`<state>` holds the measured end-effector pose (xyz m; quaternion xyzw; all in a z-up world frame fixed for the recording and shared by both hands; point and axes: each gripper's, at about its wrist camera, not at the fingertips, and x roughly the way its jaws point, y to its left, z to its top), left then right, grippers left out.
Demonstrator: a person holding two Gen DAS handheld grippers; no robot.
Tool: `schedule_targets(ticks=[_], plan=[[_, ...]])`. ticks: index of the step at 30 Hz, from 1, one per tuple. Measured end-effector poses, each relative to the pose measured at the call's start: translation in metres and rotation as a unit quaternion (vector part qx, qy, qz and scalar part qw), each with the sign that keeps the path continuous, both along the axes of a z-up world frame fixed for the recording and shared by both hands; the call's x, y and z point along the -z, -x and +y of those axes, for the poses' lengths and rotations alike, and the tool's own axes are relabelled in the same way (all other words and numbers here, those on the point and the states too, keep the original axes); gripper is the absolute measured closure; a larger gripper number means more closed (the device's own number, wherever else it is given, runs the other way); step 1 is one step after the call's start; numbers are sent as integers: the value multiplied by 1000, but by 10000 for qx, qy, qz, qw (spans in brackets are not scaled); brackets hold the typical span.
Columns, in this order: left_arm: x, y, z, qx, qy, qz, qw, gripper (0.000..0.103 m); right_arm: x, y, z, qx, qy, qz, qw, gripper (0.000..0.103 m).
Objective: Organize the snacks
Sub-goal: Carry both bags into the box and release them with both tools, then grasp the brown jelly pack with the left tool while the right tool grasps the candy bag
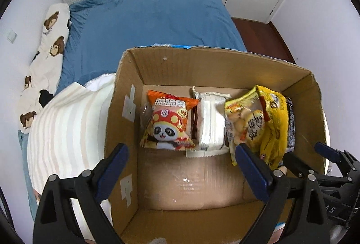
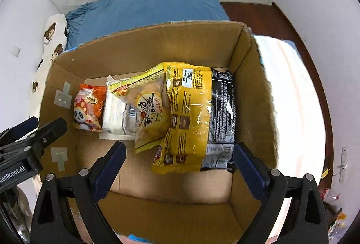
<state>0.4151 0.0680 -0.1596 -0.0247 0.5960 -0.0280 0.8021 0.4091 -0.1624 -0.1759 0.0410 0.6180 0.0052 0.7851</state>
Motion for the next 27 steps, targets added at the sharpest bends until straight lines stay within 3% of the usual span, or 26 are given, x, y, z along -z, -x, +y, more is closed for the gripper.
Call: schedule_targets(ticks=[8, 18, 23, 27], plan=[[-37, 48, 1, 39, -25, -492, 9988, 6, -42, 48, 0, -27, 57, -516, 9986, 5], [-78, 118, 1, 106, 9, -973, 9952, 6, -89, 116, -1, -76, -352, -864, 9956, 5], [-66, 170, 7, 156, -50, -938, 9955, 6, -77, 164, -5, -79, -654, -618, 9959, 5], [-24, 217, 6, 581, -371, -601, 9958, 6, -36, 208, -18, 74, -809, -107, 9966, 5]])
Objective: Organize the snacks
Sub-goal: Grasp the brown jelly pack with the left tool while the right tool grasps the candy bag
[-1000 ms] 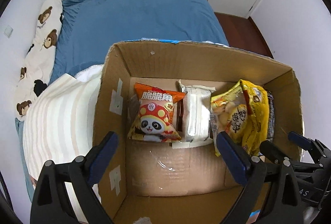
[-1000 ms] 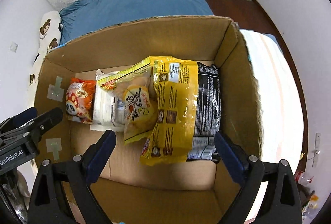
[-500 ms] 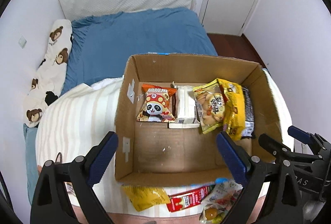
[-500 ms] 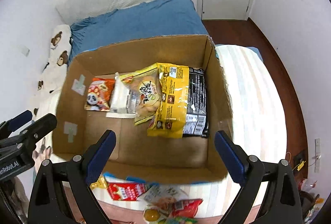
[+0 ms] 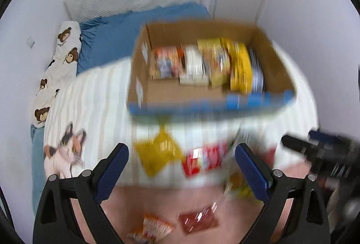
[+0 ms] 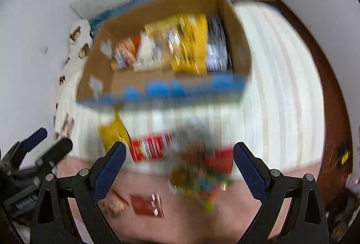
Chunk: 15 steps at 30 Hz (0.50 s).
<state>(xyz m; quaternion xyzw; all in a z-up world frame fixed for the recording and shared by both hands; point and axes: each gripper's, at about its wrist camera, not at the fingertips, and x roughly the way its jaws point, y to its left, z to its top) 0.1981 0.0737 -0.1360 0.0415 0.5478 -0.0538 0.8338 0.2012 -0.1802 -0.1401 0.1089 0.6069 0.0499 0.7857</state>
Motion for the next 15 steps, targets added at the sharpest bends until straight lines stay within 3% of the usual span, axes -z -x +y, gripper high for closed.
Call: schedule_targets(ticks=[4, 8, 11, 13, 15], plan=[[75, 40, -16, 761, -526, 818, 9923, 6, 60, 33, -20, 317, -262, 746, 9964, 5], [147, 74, -38, 1674, -927, 1636, 9678, 6, 111, 53, -36, 632, -562, 1305, 9878, 5], [178, 91, -56, 2342, -1265, 1929, 9444, 6, 133, 61, -45, 781, -658, 1479, 9837, 5], [188, 92, -63, 2465, -1422, 1899, 9396, 6, 143, 63, -47, 820, -721, 1511, 9825, 5], [194, 88, -68, 2493, -1328, 1911, 9400, 21, 146, 59, -48, 845, -775, 1486, 9822, 5]])
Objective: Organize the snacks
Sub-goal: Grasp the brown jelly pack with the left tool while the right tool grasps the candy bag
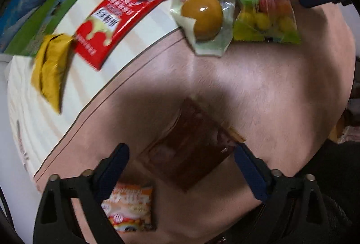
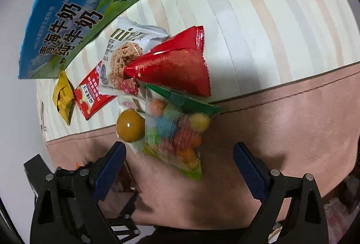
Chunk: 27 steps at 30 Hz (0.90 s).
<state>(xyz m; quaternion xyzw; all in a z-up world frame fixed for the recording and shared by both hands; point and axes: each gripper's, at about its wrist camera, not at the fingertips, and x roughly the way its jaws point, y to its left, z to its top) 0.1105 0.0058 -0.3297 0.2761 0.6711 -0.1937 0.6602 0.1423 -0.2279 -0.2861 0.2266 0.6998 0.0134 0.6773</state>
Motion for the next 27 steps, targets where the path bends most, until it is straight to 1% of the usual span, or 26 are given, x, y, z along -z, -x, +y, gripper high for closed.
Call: schedule_targets(ticks=[1, 4, 5, 6, 7, 8, 9, 10, 11, 13, 14, 15, 16, 17, 18, 19, 21, 22, 23, 25, 26, 27], plan=[[1, -3, -1, -49, 56, 10, 10000, 36, 2, -1, 1, 1, 10, -25, 10000, 5], [1, -17, 1, -365, 135, 6, 9992, 50, 6, -10, 4, -10, 73, -55, 10000, 12], [0, -23, 5, -563, 164, 45, 9983, 51, 9, -13, 8, -36, 112, -55, 9999, 15], [0, -30, 12, -866, 209, 95, 9960, 51, 10, -16, 10, -71, 172, -54, 9998, 18], [-1, -37, 20, -1207, 298, 148, 9921, 51, 12, -18, 14, -141, 291, -58, 9995, 21], [-1, -47, 34, -1782, 425, 229, 9828, 51, 13, -20, 20, -205, 383, -68, 9990, 30], [-1, -54, 47, -2212, 533, 287, 9734, 51, 13, -21, 22, -289, 507, -81, 9983, 37], [-1, -60, 60, -2678, 669, 339, 9606, 51, 12, -21, 25, -412, 636, -100, 9971, 39], [0, -65, 77, -3204, 824, 413, 9428, 51, 11, -19, 27, -549, 669, -137, 9962, 42], [0, -68, 96, -3777, 1164, 545, 9170, 51, 10, -14, 31, -858, 671, -129, 9940, 44], [0, -68, 102, -3971, 1309, 619, 9063, 51, 11, -9, 33, -1082, 667, -57, 9919, 44], [0, -67, 105, -4022, 1404, 686, 9021, 51, 11, -5, 36, -1295, 649, 18, 9895, 44], [1, -65, 105, -4025, 1465, 756, 9005, 51, 12, 0, 40, -1507, 626, 98, 9866, 44], [3, -60, 106, -3974, 1464, 827, 9021, 51, 14, 6, 43, -1663, 591, 184, 9841, 44], [4, -58, 104, -3883, 1402, 871, 9066, 50, 14, 10, 43, -1700, 527, 248, 9837, 43], [4, -54, 100, -3721, 1228, 840, 9162, 50, 15, 13, 42, -1678, 432, 304, 9844, 43], [0, -47, 89, -3260, 1127, 673, 9362, 49, 16, 18, 38, -1525, 247, 388, 9872, 39], [-2, -43, 79, -2863, 1058, 624, 9502, 49, 16, 20, 36, -1441, 175, 389, 9886, 38], [-5, -38, 67, -2561, 974, 581, 9600, 49, 17, 20, 35, -1400, 148, 392, 9893, 37], [-8, -27, 51, -1856, 896, 533, 9771, 47, 18, 23, 32, -1345, 95, 417, 9900, 36], [-8, -19, 37, -1407, 692, 452, 9866, 42, 18, 24, 32, -1347, 95, 423, 9899, 36], [-5, -14, 29, -1077, 508, 415, 9920, 39, 18, 25, 32, -1370, 112, 421, 9896, 35]])
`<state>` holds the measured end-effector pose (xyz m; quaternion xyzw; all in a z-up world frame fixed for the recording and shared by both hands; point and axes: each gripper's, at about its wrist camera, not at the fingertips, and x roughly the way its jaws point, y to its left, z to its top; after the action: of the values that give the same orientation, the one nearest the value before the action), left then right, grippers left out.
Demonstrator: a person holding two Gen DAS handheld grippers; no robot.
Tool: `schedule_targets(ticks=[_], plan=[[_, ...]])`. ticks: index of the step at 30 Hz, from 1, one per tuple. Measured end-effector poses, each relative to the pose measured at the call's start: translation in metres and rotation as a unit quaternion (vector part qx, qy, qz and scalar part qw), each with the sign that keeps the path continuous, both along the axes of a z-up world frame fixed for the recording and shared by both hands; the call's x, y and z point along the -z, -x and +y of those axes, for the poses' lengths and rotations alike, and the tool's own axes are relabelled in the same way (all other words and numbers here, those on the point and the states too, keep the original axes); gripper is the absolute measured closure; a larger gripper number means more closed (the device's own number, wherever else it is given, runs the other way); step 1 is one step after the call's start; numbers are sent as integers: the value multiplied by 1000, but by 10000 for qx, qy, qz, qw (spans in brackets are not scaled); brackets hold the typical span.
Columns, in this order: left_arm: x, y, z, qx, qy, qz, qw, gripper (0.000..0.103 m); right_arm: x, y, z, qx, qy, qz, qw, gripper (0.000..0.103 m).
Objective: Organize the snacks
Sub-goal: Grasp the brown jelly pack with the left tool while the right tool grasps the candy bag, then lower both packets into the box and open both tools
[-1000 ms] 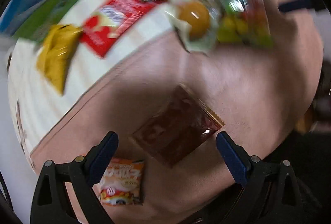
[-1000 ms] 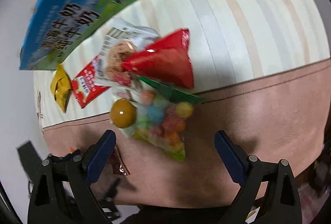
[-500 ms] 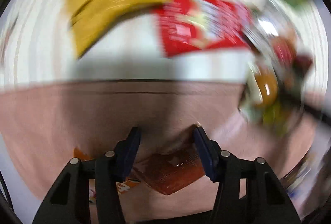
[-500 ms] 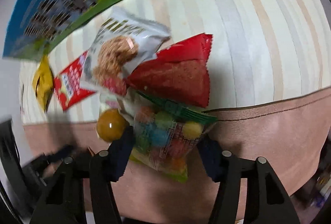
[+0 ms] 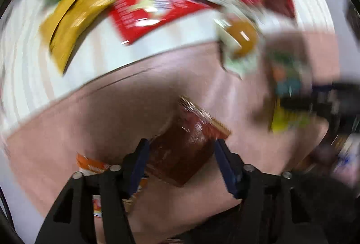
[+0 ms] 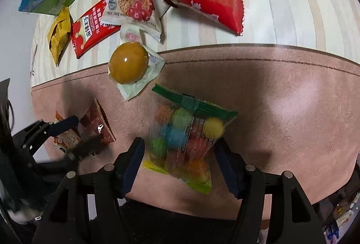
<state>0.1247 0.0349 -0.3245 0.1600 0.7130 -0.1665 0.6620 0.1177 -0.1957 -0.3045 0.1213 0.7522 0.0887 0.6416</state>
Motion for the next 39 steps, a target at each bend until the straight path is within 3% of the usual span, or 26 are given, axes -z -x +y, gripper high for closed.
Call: schedule_targets(ticks=[2, 5, 7, 9, 11, 14, 16, 17, 20, 22, 25, 27, 32, 35, 39], plan=[[12, 7, -20, 642, -497, -61, 9967, 37, 2, 2, 3, -25, 43, -4, 10000, 35], [23, -1, -26, 509, -550, -129, 9971, 41, 5, 0, 10, 61, 104, 21, 9999, 35], [22, -19, -15, -92, -326, -75, 9994, 45, 8, -1, 13, 162, 152, 28, 9997, 35], [18, -36, 7, -1123, 29, 33, 9937, 45, 12, -3, 18, 336, 182, -70, 9992, 38], [15, -48, 34, -2162, 375, 91, 9756, 44, 12, -4, 19, 319, 355, -150, 9987, 45], [19, -52, 56, -2884, 803, 337, 9535, 44, 10, -6, 29, -40, 439, -332, 9985, 45], [25, -50, 60, -2815, 886, 444, 9544, 38, 5, -7, 41, -430, 445, -495, 9969, 45], [31, -47, 56, -2574, 787, 460, 9620, 38, 4, -7, 45, -518, 457, -516, 9963, 44], [45, -39, 21, -2072, 380, 355, 9769, 38, 7, -6, 41, -262, 275, -459, 9982, 36], [45, -36, -1, -1999, 173, 221, 9794, 39, 12, -2, 34, -22, 260, -336, 9991, 36], [41, -35, -25, -2154, 87, -7, 9765, 47, 14, -1, 29, 175, 426, -382, 9982, 37], [33, -30, -36, -2277, 118, -94, 9736, 47, 16, 1, 33, 196, 621, -440, 9969, 48], [8, -8, -44, -2436, 422, -101, 9689, 47, 3, 17, 15, 399, 336, -568, 9970, 49], [-20, -3, -50, -2461, 681, -239, 9666, 47, -17, 20, 1, 479, -7, -591, 9971, 49], [-76, -8, -56, -2446, 1103, -577, 9616, 47, -70, 16, -4, 457, -486, -902, 9937, 49]])
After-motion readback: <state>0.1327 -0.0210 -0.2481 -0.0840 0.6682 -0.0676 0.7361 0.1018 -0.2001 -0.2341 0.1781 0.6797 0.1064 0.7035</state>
